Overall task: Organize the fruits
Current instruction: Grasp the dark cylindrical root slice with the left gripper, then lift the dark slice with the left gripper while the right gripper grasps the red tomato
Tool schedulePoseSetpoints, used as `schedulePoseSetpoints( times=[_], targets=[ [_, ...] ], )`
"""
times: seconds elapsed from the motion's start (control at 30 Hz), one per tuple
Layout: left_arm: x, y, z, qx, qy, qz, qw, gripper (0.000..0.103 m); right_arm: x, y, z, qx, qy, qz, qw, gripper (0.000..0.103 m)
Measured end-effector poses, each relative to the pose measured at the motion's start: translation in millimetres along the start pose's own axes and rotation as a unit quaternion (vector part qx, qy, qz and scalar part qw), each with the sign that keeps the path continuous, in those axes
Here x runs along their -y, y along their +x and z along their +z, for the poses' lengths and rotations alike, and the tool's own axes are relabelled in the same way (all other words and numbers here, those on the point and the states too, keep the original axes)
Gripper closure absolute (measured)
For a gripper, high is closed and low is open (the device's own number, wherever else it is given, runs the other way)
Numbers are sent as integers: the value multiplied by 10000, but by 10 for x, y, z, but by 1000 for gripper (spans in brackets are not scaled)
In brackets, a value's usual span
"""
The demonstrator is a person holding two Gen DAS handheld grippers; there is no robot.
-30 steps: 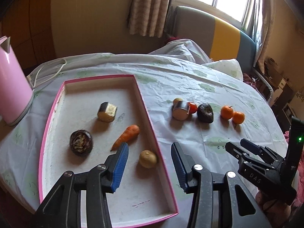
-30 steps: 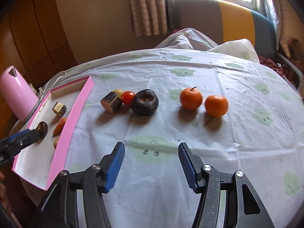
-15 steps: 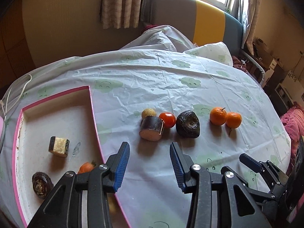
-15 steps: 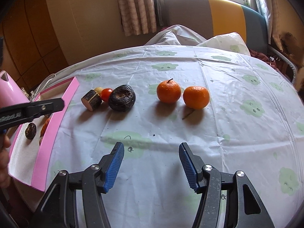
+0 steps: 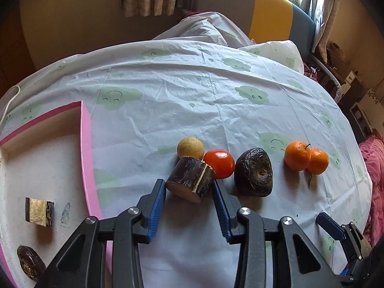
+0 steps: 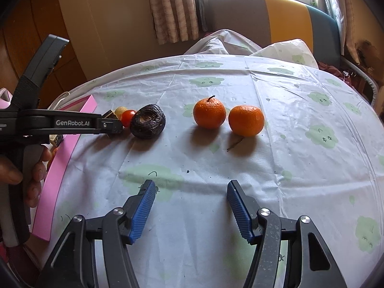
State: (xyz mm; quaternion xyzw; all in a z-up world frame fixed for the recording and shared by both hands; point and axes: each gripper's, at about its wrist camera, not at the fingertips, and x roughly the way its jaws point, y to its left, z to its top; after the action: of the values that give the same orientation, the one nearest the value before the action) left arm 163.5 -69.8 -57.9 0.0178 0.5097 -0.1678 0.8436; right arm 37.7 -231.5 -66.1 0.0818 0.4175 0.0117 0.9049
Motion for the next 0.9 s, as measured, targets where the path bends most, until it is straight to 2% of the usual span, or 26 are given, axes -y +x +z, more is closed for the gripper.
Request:
schedulePoseSetpoints(
  times=[0.17,0.37,0.57,0.63,0.7,0.77,0.9],
  targets=[
    [36,-141,-143,174,3,-56,9998,63,9,-3,-4,-7,-55,28,10000,40],
    [224,-411,-490,411,191,-44,9990,63,12,-13,-6,-57,-174,76,9998,40],
    [381,-520,-859,539,311,-95,9980,63,48,-29,87,-162,-371,384,9984,40],
    [427,-484,-958,527,393,-138,9977,63,22,-39,161,-188,-535,570,9968,43],
    [482,-498,-1035,690,571,-52,9960,63,-24,-39,245,-196,-757,651,9948,46],
    [503,-510,-1067,750,606,-85,9953,63,-56,-26,343,-228,-908,772,9926,53],
    [490,-505,-1090,834,614,-131,9945,63,-149,21,577,-290,-1174,1094,9866,55]
  ],
)
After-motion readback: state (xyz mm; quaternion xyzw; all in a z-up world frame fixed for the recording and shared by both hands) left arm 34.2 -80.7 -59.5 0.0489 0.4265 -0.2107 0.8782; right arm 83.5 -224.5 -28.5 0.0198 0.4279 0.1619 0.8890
